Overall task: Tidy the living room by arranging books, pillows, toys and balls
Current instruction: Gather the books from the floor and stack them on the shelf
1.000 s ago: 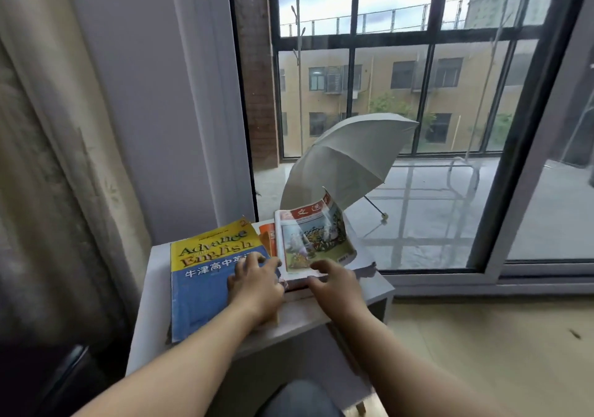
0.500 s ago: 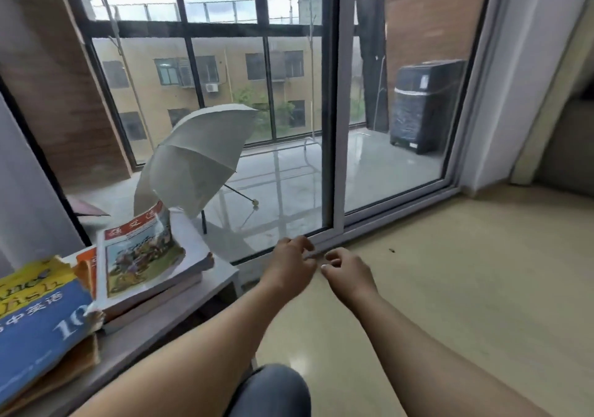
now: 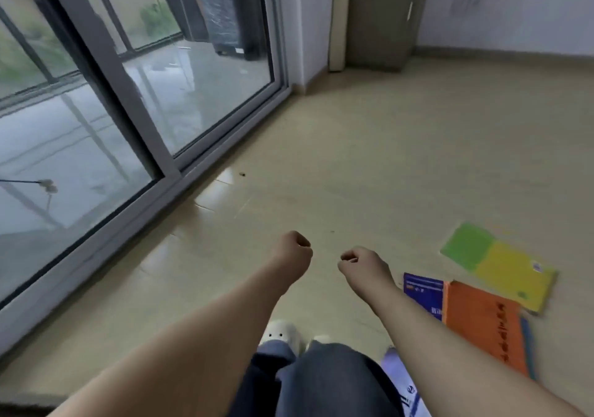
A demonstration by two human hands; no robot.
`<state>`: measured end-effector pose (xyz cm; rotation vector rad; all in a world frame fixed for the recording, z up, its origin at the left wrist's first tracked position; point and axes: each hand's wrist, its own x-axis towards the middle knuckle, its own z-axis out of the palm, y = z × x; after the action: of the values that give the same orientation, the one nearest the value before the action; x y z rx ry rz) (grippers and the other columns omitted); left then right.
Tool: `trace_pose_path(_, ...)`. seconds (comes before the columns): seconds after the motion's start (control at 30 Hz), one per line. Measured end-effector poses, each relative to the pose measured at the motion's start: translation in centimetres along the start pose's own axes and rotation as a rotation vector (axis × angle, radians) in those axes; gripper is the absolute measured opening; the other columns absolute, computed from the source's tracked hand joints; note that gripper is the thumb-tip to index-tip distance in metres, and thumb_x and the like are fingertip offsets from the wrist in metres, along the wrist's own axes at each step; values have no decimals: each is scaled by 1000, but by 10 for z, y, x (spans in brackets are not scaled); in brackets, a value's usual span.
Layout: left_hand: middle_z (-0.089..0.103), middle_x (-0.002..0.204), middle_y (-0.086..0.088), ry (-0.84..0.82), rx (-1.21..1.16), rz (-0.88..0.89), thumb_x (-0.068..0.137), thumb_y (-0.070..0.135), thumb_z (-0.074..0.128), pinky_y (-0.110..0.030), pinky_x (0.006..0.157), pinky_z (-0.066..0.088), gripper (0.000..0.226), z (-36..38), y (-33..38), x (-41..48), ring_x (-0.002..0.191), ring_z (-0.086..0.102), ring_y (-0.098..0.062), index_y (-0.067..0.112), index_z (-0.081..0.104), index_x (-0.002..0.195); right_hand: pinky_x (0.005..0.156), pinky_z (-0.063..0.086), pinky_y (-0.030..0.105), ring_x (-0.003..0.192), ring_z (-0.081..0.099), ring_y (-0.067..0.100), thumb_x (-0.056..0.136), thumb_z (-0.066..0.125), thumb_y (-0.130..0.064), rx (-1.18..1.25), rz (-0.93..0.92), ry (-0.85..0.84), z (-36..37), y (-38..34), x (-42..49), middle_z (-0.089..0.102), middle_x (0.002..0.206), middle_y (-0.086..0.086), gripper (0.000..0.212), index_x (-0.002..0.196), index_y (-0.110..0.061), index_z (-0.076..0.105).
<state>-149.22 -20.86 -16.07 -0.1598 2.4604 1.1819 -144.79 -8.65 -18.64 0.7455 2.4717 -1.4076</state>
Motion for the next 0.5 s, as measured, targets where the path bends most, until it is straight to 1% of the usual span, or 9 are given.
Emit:
trace_pose_path(0.03, 61, 100, -18, -68, 32, -4, 88, -1, 44, -24, 62, 37, 26, 26, -1, 17, 83, 54, -27, 2, 59, 109, 73, 39, 24, 93, 54, 20, 91, 48, -17, 7, 58, 6, -4, 24, 12, 61, 105, 3, 22, 108, -15, 61)
trace_pose_path(0.07, 61, 109, -21, -107, 72, -3, 87, 0, 44, -28, 66, 40, 26, 41, -4, 28, 89, 56, -30, 3, 59, 108, 71, 39, 24, 89, 52, 18, 91, 48, -16, 10, 95, 9, -5, 41, 18, 61, 103, 2, 21, 107, -16, 61)
trace_pose_path(0.13, 59, 118, -19, -212, 198, 33, 88, 2, 44, -33, 75, 46, 28, 81, -10, 52, 101, 58, -33, 6, 59, 110, 69, 38, 24, 87, 51, 16, 91, 48, -16, 13, 184, 29, -6, 83, 32, 58, 98, 0, 19, 105, -16, 60)
trace_pose_path(0.2, 56, 124, -14, -345, 373, 98, 90, 5, 43, -28, 84, 45, 32, 121, -18, 74, 112, 55, -30, 8, 57, 118, 69, 38, 24, 87, 52, 17, 91, 49, -15, 16, 285, 42, -6, 124, 43, 56, 94, -1, 18, 106, -15, 60)
trace_pose_path(0.27, 52, 130, -11, -477, 518, 163, 91, 10, 43, -24, 88, 41, 36, 157, -28, 90, 117, 51, -27, 12, 54, 124, 70, 40, 27, 86, 56, 22, 91, 48, -13, 25, 386, 56, -2, 163, 53, 57, 94, 1, 17, 103, -13, 59)
trace_pose_path(0.33, 49, 131, -11, -605, 592, 204, 91, 13, 44, -24, 91, 39, 37, 185, -39, 103, 119, 49, -26, 13, 52, 127, 71, 40, 28, 87, 56, 23, 90, 47, -11, 27, 469, 67, 4, 196, 59, 59, 98, 5, 19, 104, -9, 59)
trace_pose_path(0.4, 49, 131, -9, -700, 601, 224, 92, 15, 45, -23, 91, 38, 35, 209, -50, 115, 118, 49, -25, 14, 52, 127, 74, 40, 27, 97, 55, 23, 92, 48, -12, 23, 544, 76, 9, 225, 65, 58, 110, 5, 25, 115, -9, 57)
trace_pose_path(0.47, 53, 127, -8, -729, 548, 183, 92, 15, 46, -25, 85, 41, 33, 227, -61, 128, 110, 53, -24, 14, 53, 124, 79, 47, 32, 100, 56, 25, 92, 49, -15, -3, 606, 90, 14, 249, 72, 56, 118, 5, 27, 119, -10, 55)
trace_pose_path(0.5, 56, 123, -9, -725, 475, 124, 92, 13, 46, -26, 79, 42, 32, 232, -65, 132, 101, 55, -24, 13, 54, 123, 81, 50, 36, 100, 57, 26, 92, 49, -17, -31, 629, 110, 14, 256, 75, 56, 120, 5, 28, 119, -11, 54)
